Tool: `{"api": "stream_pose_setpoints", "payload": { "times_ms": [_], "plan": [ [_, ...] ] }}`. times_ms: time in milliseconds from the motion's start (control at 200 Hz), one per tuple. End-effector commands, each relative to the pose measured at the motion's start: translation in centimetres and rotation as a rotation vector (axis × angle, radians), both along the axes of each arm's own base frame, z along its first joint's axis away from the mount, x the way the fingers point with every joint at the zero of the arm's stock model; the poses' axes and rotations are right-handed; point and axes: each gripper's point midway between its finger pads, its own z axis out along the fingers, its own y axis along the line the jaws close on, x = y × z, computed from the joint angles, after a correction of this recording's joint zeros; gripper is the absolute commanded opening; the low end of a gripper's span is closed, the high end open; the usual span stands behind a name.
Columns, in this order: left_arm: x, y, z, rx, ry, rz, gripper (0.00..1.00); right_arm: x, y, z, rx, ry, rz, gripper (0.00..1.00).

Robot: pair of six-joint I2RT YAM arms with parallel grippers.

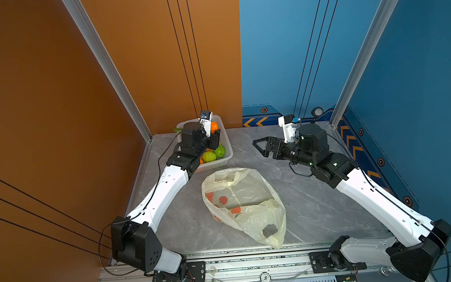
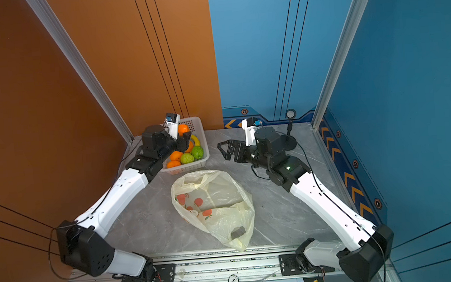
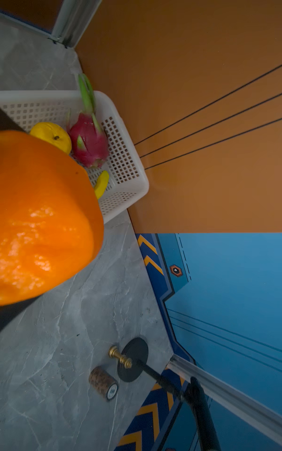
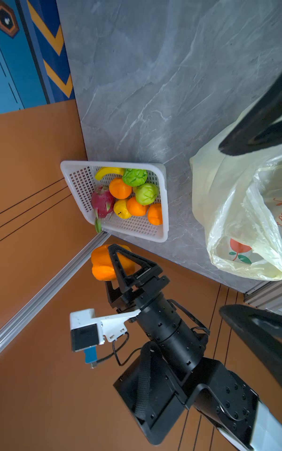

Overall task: Untie the knot of the plastic bag and take out the fruit
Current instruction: Place the fruit in the basket.

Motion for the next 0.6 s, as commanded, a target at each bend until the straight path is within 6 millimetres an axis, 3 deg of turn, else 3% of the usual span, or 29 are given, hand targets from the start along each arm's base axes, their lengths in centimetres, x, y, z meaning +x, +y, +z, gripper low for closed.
{"api": "stream_pose_setpoints", "payload": {
  "times_ms": [0, 80, 360, 591],
  "plan": [
    [2.7, 2.1, -2.2, -0.052, 0.097, 0.118, 0.45, 0.8, -1.0, -1.7, -0.079, 0.044, -0.063, 0.96],
    [5.0, 2.9, -5.1, -0.067, 0.183, 0.155, 0.44, 1.0, -1.3, -2.4, -0.090, 0.072, -0.089, 0.97],
    [14.9, 3.0, -12.1, -0.167, 0.249, 0.191, 0.42, 0.9, -1.7, -3.0, -0.082, 0.101, -0.150, 0.97],
    [20.0, 2.0, -17.5, -0.142, 0.292, 0.161, 0.44, 0.4, -1.4, -3.0, -0.092, 0.097, -0.141, 0.97]
  ]
}}
